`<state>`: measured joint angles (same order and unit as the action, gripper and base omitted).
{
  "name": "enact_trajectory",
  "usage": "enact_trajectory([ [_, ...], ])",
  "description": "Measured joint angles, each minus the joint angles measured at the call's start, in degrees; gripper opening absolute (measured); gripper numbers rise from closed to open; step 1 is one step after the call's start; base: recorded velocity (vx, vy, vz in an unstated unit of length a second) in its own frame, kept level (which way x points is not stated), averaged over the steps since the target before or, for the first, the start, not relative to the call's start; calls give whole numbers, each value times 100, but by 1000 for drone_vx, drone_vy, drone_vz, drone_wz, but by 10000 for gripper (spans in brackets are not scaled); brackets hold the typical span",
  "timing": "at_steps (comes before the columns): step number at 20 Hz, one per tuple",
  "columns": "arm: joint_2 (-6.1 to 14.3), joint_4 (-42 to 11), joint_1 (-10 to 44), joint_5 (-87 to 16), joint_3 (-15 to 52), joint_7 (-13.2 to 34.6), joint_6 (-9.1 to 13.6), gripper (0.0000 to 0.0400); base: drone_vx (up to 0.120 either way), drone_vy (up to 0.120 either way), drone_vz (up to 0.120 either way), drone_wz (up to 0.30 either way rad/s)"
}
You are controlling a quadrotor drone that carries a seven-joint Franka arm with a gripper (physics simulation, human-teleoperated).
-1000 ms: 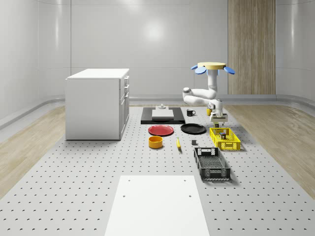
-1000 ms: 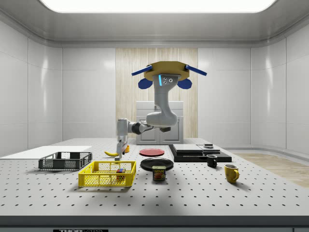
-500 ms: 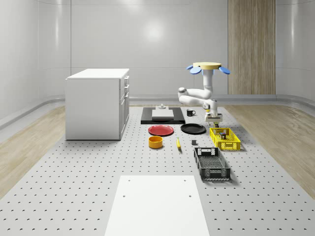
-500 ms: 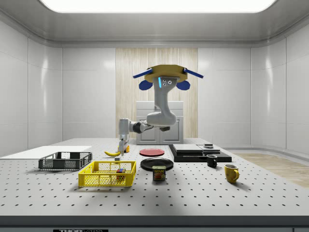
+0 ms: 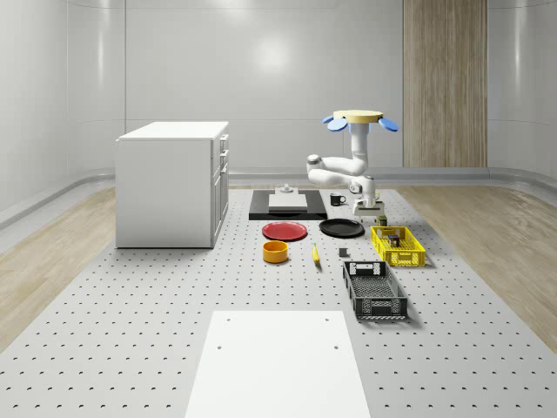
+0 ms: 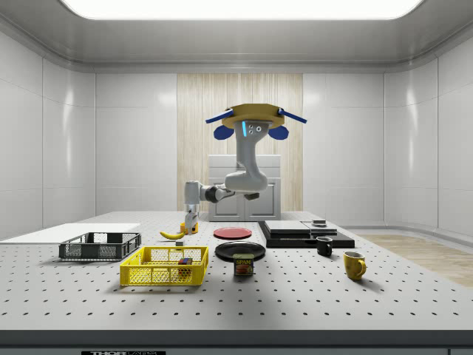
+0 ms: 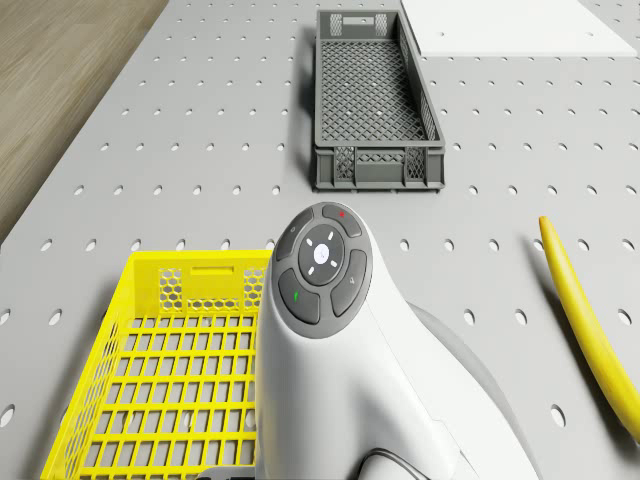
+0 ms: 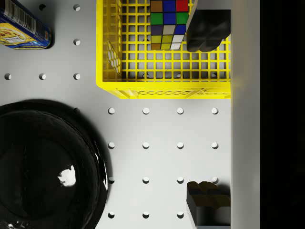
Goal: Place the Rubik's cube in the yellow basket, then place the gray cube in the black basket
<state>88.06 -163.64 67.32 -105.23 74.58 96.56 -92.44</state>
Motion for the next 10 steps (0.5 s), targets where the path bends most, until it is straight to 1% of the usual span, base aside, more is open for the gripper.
enact_trajectory([
  [4,5,0,2,2,1,1,-5,400,0,-120,0,0],
  [5,7,0,2,3,1,1,-6,400,80,-120,0,0],
  [10,13,1,4,5,2,3,-12,400,120,-120,0,0],
])
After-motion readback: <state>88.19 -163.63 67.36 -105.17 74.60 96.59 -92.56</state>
